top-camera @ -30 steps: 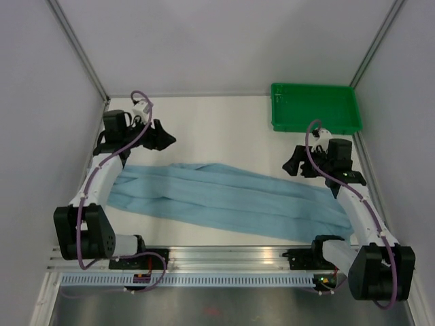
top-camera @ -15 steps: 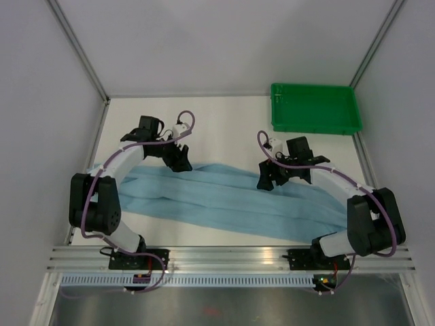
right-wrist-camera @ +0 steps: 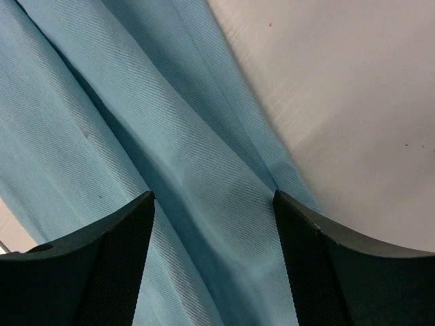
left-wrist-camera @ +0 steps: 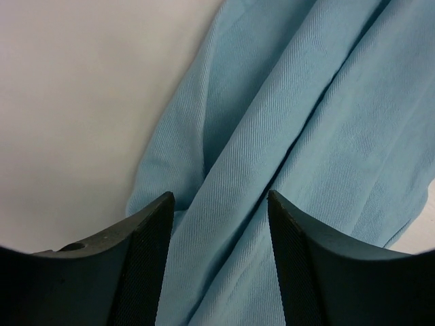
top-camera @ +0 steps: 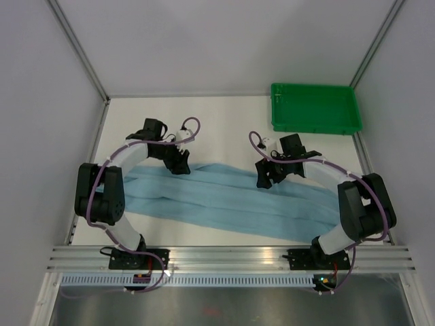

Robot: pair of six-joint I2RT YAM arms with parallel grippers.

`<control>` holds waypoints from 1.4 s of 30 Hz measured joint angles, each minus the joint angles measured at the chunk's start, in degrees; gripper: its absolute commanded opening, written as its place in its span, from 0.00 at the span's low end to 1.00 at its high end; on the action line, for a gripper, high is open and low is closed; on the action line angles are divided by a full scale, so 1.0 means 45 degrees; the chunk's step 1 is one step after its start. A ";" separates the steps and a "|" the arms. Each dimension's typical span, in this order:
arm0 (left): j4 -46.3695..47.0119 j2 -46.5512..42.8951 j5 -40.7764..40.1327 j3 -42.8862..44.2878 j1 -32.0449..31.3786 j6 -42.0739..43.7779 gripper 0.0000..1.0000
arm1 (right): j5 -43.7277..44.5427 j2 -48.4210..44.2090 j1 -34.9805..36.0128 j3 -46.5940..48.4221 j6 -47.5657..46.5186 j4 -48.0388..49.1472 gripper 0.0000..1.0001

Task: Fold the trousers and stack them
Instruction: Fold the trousers

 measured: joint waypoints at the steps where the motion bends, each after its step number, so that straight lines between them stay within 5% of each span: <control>1: 0.0015 0.0010 -0.0029 -0.0092 -0.0005 0.0034 0.63 | 0.0010 0.0078 0.0049 0.0000 -0.0039 -0.0024 0.77; 9: 0.0117 0.0345 -0.0641 -0.0627 -0.0005 0.0083 0.52 | 0.0024 0.0593 0.0525 0.0005 -0.0233 -0.0005 0.76; 15: 0.0330 0.1156 -0.1025 -0.0374 -0.0005 -0.0039 0.47 | 0.0238 0.1161 0.0908 0.0253 -0.0296 0.0000 0.64; 18: 0.0432 0.1292 -0.1175 -0.0340 -0.0015 -0.0131 0.39 | 0.0505 0.1326 0.0962 0.0379 -0.0316 0.0019 0.48; 19: 0.0452 0.1292 -0.1219 -0.0340 -0.0015 -0.0170 0.35 | 0.0631 0.1375 0.0962 0.0418 -0.0330 0.0034 0.30; 23: 0.0505 0.1292 -0.1239 -0.0340 -0.0024 -0.0340 0.03 | 0.1001 0.1598 0.1025 0.0515 -0.0267 0.0092 0.00; 35: 0.1404 0.1549 -0.1923 0.0097 -0.0087 -0.0894 0.02 | 0.2851 0.3453 0.1035 0.3147 -0.0151 -0.0029 0.00; 42: 0.1423 0.4274 -0.1991 0.4328 0.0044 -0.0816 0.02 | 0.3235 0.6057 0.0102 0.6518 -0.0500 0.0364 0.00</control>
